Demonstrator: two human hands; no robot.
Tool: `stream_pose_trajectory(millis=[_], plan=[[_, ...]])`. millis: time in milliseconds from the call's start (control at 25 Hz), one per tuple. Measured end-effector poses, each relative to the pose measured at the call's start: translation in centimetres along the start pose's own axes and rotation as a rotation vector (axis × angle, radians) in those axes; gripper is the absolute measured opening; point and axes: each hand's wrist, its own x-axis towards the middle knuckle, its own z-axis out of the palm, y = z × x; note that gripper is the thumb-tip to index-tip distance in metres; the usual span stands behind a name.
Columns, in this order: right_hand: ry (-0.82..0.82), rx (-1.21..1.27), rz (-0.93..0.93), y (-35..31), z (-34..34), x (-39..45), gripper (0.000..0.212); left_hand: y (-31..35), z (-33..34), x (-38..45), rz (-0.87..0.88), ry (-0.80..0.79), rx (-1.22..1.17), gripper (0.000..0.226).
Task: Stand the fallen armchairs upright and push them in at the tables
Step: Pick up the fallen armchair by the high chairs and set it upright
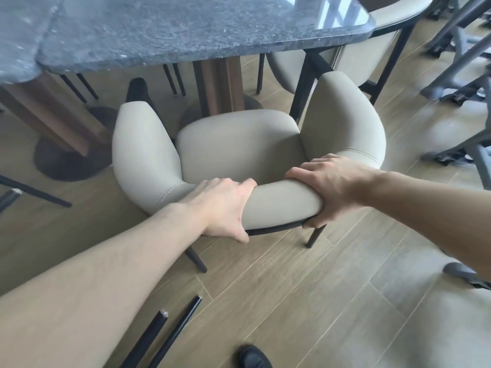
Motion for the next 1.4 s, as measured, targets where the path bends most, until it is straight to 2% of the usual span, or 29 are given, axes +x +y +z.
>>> stream_pose_trajectory(millis=[480, 760, 1000, 1160, 1280, 1400], plan=[[-0.171, -0.103, -0.024, -1.0, -1.9, 0.9, 0.093, -1.0, -1.1, -0.5, 0.041, -0.013, 0.083, 0.074], [-0.235, -0.066, -0.012, -1.4, -2.5, 1.4, 0.098, -1.6, -1.9, -0.8, 0.046, -0.064, 0.075, 0.076], [-0.255, 0.047, 0.018, -2.5, -2.6, 2.5, 0.094, -2.8, -1.8, -1.3, 0.015, -0.098, 0.053, 0.080], [-0.318, 0.017, 0.093, -3.4, -3.4, 1.9, 0.095, -1.9, -0.3, -2.4, -0.081, 0.020, -0.007, 0.083], [-0.459, -0.038, 0.153, -5.3, -5.3, 2.7, 0.098, -0.8, 0.7, -4.8, -0.177, 0.132, -0.175, 0.080], [-0.485, 0.128, 0.118, -8.4, -8.7, 4.6, 0.101, -1.5, -1.1, -6.7, -0.262, 0.253, -0.719, 0.056]])
